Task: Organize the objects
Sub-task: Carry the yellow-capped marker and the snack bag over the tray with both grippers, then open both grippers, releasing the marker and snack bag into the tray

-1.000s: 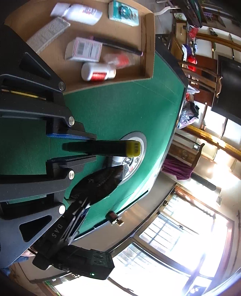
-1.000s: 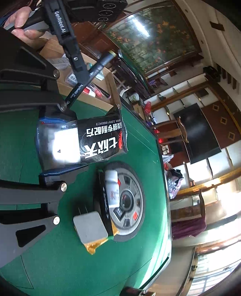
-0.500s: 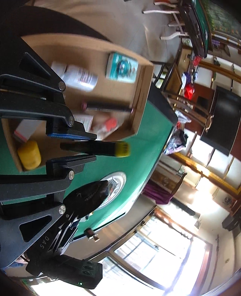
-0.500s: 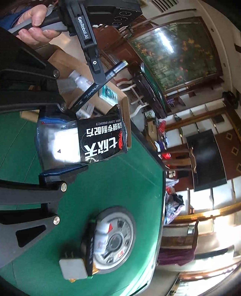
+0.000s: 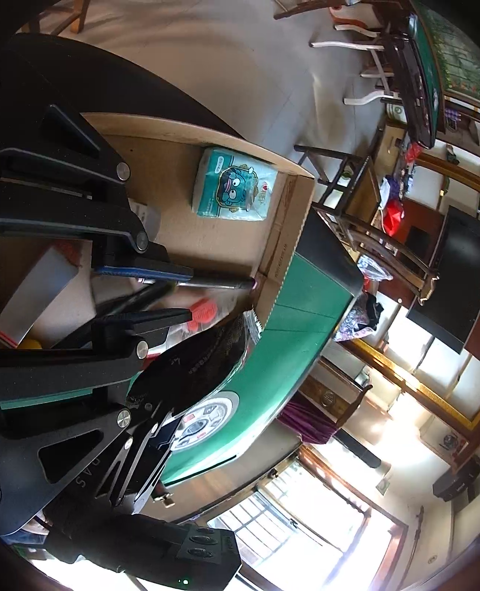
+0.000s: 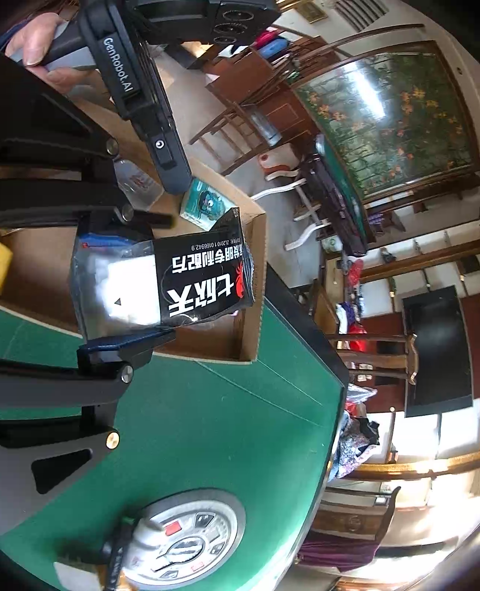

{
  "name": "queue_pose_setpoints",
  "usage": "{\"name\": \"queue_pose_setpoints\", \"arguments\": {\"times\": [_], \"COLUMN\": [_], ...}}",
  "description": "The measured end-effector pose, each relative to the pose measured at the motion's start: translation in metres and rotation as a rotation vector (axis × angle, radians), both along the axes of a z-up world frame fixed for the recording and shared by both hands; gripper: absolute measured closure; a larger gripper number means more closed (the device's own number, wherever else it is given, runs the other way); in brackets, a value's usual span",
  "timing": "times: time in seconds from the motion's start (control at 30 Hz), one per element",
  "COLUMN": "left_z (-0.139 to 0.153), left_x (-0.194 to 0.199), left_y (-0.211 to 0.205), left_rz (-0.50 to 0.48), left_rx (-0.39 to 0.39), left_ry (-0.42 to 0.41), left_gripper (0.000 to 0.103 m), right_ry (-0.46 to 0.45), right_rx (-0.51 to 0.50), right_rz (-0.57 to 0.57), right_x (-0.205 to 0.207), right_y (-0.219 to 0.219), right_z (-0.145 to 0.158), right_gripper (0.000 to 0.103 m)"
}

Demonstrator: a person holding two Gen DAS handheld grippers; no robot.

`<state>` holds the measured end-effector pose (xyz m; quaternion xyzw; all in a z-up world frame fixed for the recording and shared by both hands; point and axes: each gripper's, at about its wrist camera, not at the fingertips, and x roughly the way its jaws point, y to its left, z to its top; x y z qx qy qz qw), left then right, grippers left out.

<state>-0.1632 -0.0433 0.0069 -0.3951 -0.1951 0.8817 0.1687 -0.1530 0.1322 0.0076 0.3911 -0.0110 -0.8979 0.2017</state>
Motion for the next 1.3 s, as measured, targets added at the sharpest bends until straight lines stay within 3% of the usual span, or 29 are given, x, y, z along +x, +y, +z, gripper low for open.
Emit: {"name": "queue_pose_setpoints", "arguments": {"times": [0.2, 0.63, 0.8, 1.03, 1.3], "left_z": [-0.013, -0.014, -0.010, 0.000, 0.015], "left_x": [-0.008, 0.010, 0.016, 0.025, 0.036], "left_y": [-0.001, -0.022, -0.023, -0.013, 0.020], "left_rz": [0.004, 0.039, 0.040, 0.028, -0.018], "left_rx": [0.002, 0.030, 0.028, 0.024, -0.016], "left_ry": [-0.041, -0.047, -0.041, -0.021, 0.002], "left_gripper": [0.088, 0.088, 0.088, 0.088, 0.088], "right_ry": [-0.010, -0.058, -0.080, -0.028, 0.034], "right_rx": [0.101, 0.178, 0.113, 0.029, -0.040], "right_rz": [0.013, 0.058, 0.060, 0.045, -0.013], "right_x": [-0.022, -0.043, -0.035, -0.016, 0.018], "right_y": [-0.023, -0.061, -0.050, -0.018, 0.048], "right_z": [-0.013, -0.036, -0.032, -0.002, 0.021], "right_gripper": [0.066, 0.064, 0.058, 0.057, 0.048]}}
